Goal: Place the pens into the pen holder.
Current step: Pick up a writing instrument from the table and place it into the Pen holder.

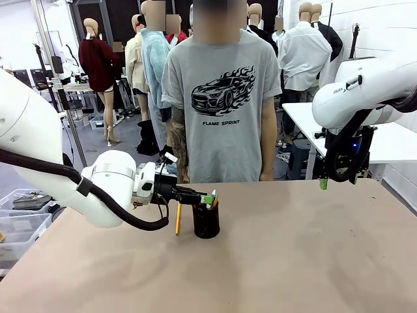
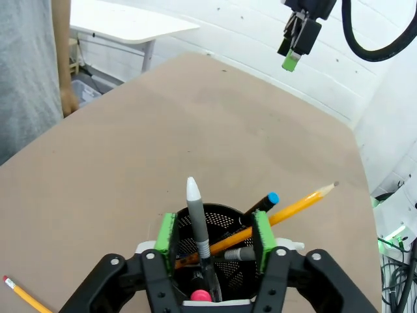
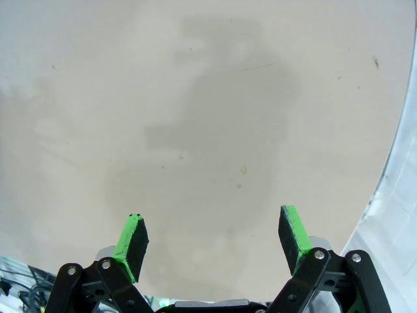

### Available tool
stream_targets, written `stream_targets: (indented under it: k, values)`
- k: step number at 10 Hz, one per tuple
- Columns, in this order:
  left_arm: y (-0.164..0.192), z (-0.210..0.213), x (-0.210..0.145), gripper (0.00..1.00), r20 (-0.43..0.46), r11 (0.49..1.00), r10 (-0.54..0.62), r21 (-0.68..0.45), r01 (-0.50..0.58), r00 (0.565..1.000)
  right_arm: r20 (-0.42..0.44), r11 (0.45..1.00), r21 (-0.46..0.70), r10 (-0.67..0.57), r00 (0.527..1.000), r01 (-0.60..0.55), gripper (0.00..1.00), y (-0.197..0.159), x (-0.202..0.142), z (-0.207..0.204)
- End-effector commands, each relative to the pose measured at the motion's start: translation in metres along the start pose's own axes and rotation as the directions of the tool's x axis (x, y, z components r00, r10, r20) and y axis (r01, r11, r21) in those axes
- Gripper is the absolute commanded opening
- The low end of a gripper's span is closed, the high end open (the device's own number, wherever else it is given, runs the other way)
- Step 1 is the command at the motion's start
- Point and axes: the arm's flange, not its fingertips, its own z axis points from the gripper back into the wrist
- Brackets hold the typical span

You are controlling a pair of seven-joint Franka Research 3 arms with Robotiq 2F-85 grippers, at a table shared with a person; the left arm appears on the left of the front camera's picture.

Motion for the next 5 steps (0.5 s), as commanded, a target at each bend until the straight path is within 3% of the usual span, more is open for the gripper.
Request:
stream_targets:
  k: [1,3,5]
  values:
    - [0.0,0.006,0.008,0.8,0.017,0.999,0.008,0.036,-0.008,1.0,-0.006,1.0,0.0,0.0,1.0,0.0,1.0,0.0,0.0,0.0]
    - [-0.006,0.031,0.038,0.8,0.116,0.998,0.002,0.056,-0.009,0.993,-0.006,1.0,0.0,0.0,1.0,0.0,1.0,0.0,0.0,0.0]
    - [-0.029,0.059,0.067,0.8,0.188,0.996,-0.087,0.037,0.082,0.978,-0.006,1.0,0.0,0.0,1.0,0.0,1.0,0.0,0.0,0.0]
